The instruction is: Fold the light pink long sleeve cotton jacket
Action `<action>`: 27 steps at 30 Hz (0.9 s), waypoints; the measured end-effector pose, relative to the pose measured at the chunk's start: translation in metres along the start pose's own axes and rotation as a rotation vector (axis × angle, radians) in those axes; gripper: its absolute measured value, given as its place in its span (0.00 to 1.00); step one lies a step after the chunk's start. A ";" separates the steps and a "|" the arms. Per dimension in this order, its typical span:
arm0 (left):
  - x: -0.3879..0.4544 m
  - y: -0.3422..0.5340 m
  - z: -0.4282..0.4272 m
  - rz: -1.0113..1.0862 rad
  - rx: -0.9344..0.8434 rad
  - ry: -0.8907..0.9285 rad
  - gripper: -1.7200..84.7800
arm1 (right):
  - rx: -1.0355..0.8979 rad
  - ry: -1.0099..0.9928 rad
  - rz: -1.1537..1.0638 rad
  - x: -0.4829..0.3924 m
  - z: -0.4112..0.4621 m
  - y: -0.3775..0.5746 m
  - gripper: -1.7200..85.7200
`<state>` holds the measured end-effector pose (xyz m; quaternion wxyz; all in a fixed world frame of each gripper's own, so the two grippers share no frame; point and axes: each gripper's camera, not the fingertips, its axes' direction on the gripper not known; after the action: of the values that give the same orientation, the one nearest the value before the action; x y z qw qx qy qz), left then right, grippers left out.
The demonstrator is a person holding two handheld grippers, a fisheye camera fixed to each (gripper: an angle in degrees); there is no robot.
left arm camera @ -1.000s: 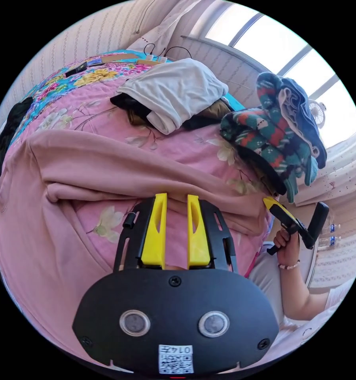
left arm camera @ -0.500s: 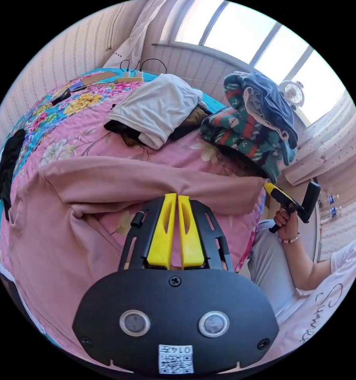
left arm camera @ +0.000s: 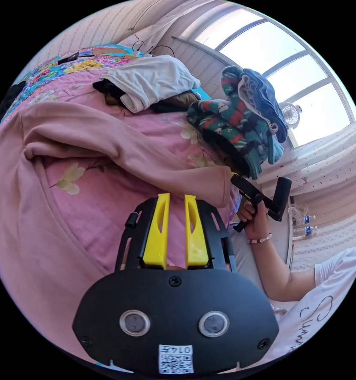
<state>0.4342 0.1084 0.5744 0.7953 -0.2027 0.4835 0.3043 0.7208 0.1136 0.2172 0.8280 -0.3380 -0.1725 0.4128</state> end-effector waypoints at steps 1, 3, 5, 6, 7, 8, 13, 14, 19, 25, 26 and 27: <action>0.002 -0.005 0.007 -0.008 0.007 -0.001 0.10 | -0.039 -0.015 0.004 0.002 0.003 -0.003 0.06; 0.008 -0.012 0.012 0.012 0.034 0.002 0.09 | 0.049 0.036 0.024 0.004 -0.009 -0.002 0.04; 0.015 -0.019 0.015 0.046 0.044 0.006 0.09 | 0.141 0.061 0.055 0.012 -0.024 0.001 0.03; 0.019 -0.023 0.019 0.066 0.036 -0.005 0.09 | 0.163 0.045 0.091 0.019 -0.028 0.001 0.03; 0.022 -0.025 0.023 0.083 0.027 -0.028 0.09 | 0.149 0.036 0.116 0.025 -0.027 0.000 0.03; 0.023 -0.026 0.024 0.086 0.025 -0.041 0.09 | 0.137 0.038 0.123 0.027 -0.025 -0.002 0.03; 0.020 -0.023 0.037 0.030 0.026 -0.117 0.10 | 0.102 0.106 0.141 0.032 -0.017 -0.013 0.02; 0.020 -0.024 0.039 0.024 0.027 -0.120 0.10 | 0.099 0.105 0.151 0.034 -0.016 -0.014 0.02; 0.026 -0.035 0.077 0.029 -0.010 -0.199 0.08 | 0.108 0.111 0.178 0.042 -0.014 -0.019 0.02; 0.049 -0.021 0.057 0.129 -0.007 -0.139 0.01 | 0.129 0.118 0.178 0.048 -0.016 -0.024 0.03; 0.052 -0.017 0.055 0.138 -0.006 -0.140 0.01 | 0.133 0.118 0.183 0.049 -0.017 -0.024 0.03; 0.056 -0.010 0.053 0.155 -0.008 -0.141 0.01 | 0.144 0.115 0.193 0.051 -0.018 -0.024 0.03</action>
<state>0.4944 0.1503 0.5482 0.8005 -0.1462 0.4394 0.3804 0.7751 0.1362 0.2215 0.8152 -0.3160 -0.0614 0.4815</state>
